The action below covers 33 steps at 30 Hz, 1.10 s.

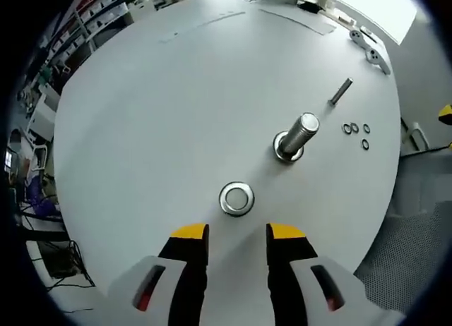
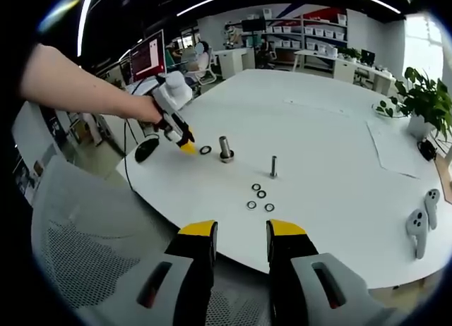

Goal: Place the washer onto the threaded stud by aligning its center hole with the stud, sliding it down to the base, and recovering from edge contact or off-axis alignment until the washer reaches the visible bottom stop.

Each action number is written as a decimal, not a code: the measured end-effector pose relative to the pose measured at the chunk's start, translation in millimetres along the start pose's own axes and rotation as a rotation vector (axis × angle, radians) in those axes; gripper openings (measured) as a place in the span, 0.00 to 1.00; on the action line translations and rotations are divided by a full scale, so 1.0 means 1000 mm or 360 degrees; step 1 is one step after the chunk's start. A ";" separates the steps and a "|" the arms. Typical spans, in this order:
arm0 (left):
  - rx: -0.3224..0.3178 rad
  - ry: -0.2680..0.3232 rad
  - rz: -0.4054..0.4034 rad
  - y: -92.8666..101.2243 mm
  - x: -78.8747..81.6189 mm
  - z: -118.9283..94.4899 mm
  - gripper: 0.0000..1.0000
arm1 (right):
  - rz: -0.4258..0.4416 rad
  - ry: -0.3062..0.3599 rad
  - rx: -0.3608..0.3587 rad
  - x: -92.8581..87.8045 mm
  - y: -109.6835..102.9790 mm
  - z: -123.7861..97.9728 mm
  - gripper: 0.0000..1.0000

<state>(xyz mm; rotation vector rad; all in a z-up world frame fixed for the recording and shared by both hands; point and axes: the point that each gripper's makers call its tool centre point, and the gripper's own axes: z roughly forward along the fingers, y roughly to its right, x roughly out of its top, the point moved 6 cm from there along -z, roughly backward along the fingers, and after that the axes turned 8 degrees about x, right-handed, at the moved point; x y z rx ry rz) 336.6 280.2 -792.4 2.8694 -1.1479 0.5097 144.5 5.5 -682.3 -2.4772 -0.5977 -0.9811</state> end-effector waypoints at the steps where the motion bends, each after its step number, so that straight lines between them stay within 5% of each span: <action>1: -0.0011 -0.0011 -0.0016 0.003 0.000 0.005 0.31 | 0.0005 0.0002 -0.0001 0.000 0.000 0.000 0.30; 17: 0.0003 -0.0035 0.0038 0.009 0.016 0.018 0.29 | 0.0012 0.0019 -0.0032 0.000 0.003 -0.002 0.30; 20: 0.0025 -0.0046 0.0141 0.009 0.017 0.019 0.29 | 0.0012 0.0022 -0.0032 0.001 0.004 -0.002 0.30; 33: 0.0017 -0.0097 0.0102 0.009 0.021 0.021 0.27 | 0.0011 0.0019 -0.0026 0.001 0.003 -0.002 0.30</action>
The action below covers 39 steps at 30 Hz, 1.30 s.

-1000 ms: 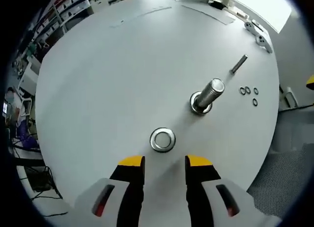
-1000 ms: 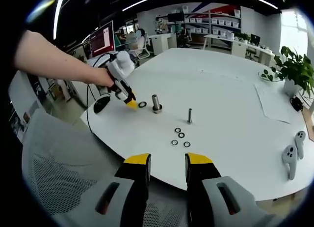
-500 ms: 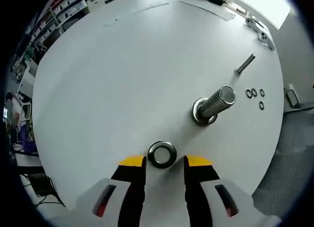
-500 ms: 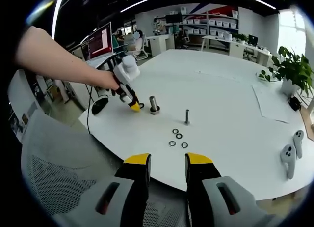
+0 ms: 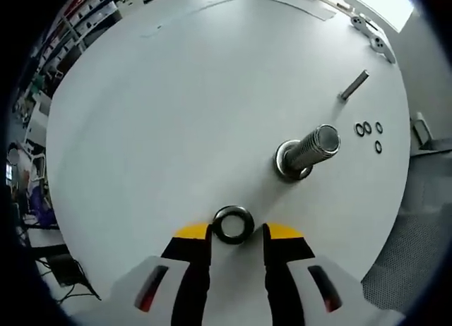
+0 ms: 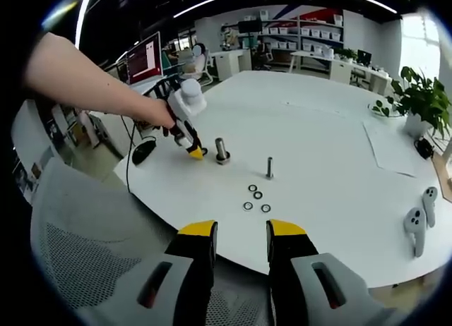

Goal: Place the washer onto the threaded stud by aligning its center hole with the stud, sliding it down to the base, and recovering from edge contact or off-axis alignment until the washer reaches the visible bottom stop.

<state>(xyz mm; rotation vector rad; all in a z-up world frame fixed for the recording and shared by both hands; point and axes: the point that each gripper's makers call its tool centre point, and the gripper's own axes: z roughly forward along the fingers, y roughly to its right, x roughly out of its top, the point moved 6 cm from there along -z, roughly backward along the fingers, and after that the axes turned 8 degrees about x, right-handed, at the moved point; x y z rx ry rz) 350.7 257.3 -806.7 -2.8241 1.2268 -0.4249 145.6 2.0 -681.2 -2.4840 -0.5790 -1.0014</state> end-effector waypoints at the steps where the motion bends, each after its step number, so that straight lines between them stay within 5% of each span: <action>1: 0.0002 -0.0001 -0.0008 -0.001 0.000 0.001 0.25 | -0.0002 0.0000 0.0000 0.000 0.000 0.000 0.30; 11: 0.0013 -0.0020 -0.0018 0.000 0.000 0.001 0.21 | 0.0003 0.0003 -0.0003 0.000 0.000 0.000 0.30; 21: -0.0019 -0.0142 0.0171 0.021 -0.018 -0.007 0.21 | 0.0001 0.0014 0.0002 0.001 0.000 0.000 0.30; 39: -0.0015 -0.0143 0.0045 0.035 -0.029 -0.012 0.27 | -0.0012 0.0033 0.0016 0.003 -0.002 -0.001 0.30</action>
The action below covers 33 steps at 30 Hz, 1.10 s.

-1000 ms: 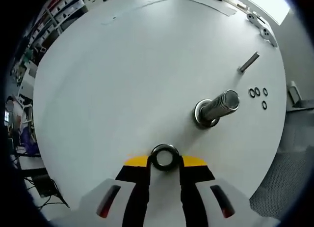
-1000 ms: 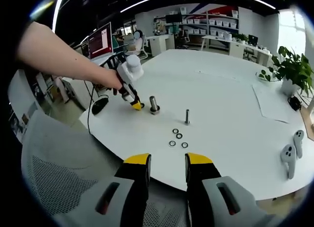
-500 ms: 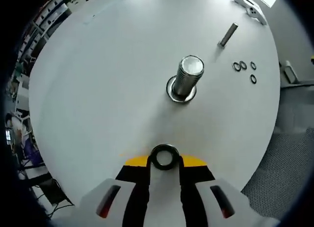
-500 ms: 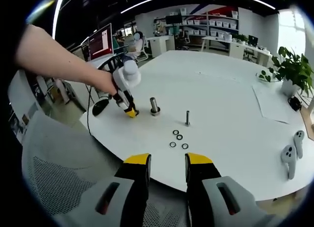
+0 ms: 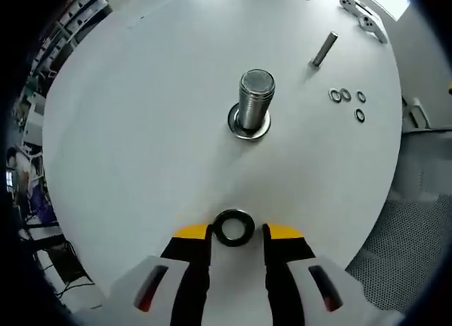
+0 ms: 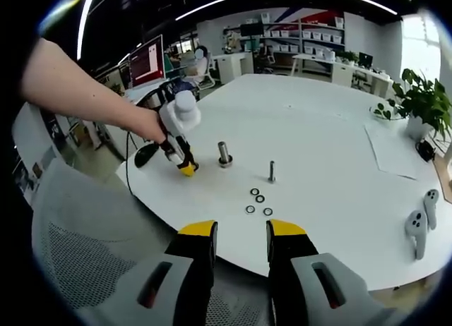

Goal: Place the washer onto the threaded stud by aligning its center hole with the stud, sliding it down to the base, and recovering from edge contact or off-axis alignment until the washer reaches the visible bottom stop.

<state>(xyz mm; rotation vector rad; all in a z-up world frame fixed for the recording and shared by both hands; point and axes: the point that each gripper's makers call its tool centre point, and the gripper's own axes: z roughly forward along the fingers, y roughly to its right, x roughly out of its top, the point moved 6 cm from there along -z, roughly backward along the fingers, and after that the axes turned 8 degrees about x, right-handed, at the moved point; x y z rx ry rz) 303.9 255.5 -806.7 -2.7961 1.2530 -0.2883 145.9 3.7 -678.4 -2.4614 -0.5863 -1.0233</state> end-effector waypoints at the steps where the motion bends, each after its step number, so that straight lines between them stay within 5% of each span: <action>1: 0.0004 -0.0003 -0.0024 -0.001 0.000 0.000 0.27 | -0.0003 -0.0002 0.0001 0.000 0.000 0.000 0.30; 16: 0.0020 0.0001 -0.0064 -0.002 0.001 0.000 0.20 | 0.0000 -0.0001 -0.0007 0.000 0.000 -0.001 0.30; 33: -0.0012 0.0047 0.0049 -0.004 -0.002 0.001 0.22 | -0.0017 -0.0003 -0.0016 0.001 0.000 0.000 0.30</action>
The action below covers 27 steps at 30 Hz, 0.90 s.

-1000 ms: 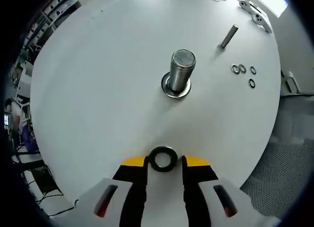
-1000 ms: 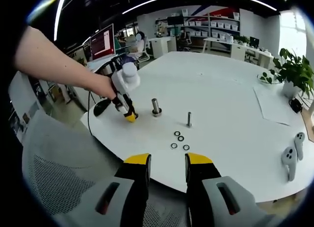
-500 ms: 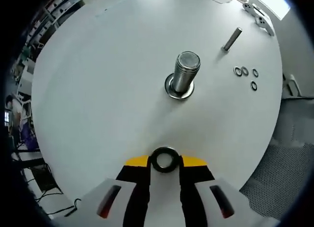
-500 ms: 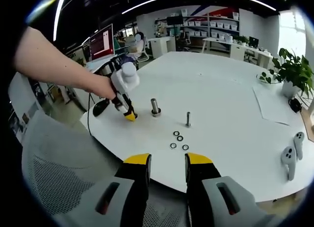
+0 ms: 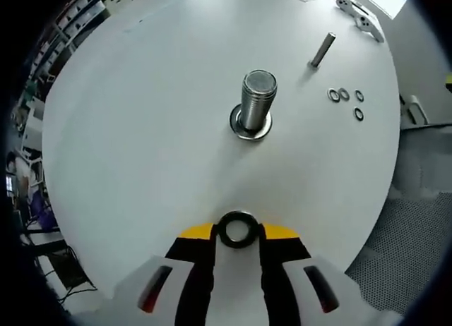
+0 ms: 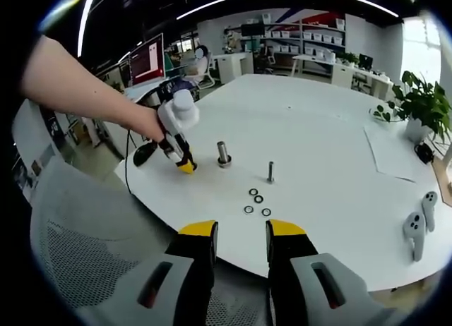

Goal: Place the washer onto the threaded stud by aligning its center hole with the stud, sliding it down to the base, and recovering from edge contact or off-axis alignment until the washer reaches the visible bottom stop.

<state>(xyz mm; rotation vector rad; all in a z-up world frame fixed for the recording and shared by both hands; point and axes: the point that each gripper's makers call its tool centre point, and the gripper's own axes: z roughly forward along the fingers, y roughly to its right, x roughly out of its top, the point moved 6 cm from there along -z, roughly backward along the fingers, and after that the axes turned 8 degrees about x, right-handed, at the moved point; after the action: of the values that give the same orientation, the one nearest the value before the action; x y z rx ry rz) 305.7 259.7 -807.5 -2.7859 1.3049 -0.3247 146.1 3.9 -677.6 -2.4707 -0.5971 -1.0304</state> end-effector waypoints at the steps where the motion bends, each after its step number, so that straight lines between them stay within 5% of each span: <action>1: -0.0002 0.0006 0.0007 0.000 0.000 0.001 0.22 | -0.0001 -0.0001 0.0001 0.000 0.000 0.000 0.30; 9: -0.0021 -0.0006 0.0083 0.002 0.000 -0.001 0.25 | -0.0006 -0.0009 0.0001 0.000 0.000 0.000 0.30; 27: -0.0018 0.0021 0.0014 -0.001 0.000 -0.001 0.19 | -0.0013 -0.0012 0.0001 -0.001 0.000 0.000 0.29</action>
<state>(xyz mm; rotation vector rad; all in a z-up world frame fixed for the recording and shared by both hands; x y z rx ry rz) 306.5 260.1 -806.4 -2.7912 1.3261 -0.3370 145.8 3.7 -678.2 -2.4745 -0.6106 -1.0248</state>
